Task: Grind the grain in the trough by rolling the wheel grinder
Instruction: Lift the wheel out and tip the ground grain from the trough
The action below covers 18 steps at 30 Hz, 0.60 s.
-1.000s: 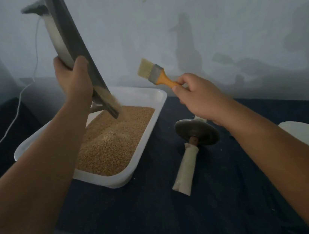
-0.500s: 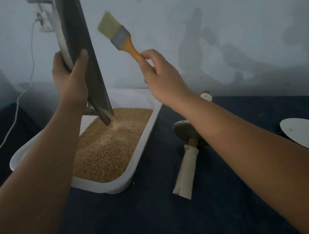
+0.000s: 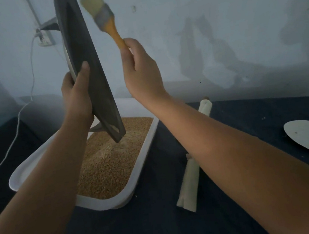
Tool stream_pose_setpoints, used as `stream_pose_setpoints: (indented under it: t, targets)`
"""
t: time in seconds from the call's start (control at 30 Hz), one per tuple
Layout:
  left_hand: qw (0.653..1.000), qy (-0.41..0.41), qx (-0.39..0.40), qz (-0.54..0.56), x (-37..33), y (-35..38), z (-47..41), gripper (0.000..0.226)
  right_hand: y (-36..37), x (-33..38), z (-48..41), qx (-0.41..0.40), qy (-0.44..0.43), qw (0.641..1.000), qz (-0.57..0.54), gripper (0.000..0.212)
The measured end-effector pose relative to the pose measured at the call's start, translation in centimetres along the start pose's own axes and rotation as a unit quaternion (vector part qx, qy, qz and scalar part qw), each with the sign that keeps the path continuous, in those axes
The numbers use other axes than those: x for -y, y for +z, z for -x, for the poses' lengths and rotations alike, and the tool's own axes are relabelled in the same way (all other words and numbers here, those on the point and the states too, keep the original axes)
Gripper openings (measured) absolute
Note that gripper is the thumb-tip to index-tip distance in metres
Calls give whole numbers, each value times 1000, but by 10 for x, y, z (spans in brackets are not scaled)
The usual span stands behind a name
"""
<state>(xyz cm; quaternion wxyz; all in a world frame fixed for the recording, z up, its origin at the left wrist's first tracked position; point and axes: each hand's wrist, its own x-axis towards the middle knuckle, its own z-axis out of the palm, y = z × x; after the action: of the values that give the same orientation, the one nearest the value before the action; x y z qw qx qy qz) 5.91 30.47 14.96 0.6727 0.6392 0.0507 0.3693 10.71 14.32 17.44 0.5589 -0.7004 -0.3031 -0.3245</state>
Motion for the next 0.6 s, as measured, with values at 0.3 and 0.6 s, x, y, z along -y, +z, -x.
stream_pose_setpoints:
  t: [0.3,0.6]
  targets:
    - [1000,9,-1,-8,-5,4,3,64,-15,10,-6,295,-41,947,121,25]
    - [999,18,9,-36,0,4,2,61,-39,22,-33,167,-25,980,106,26]
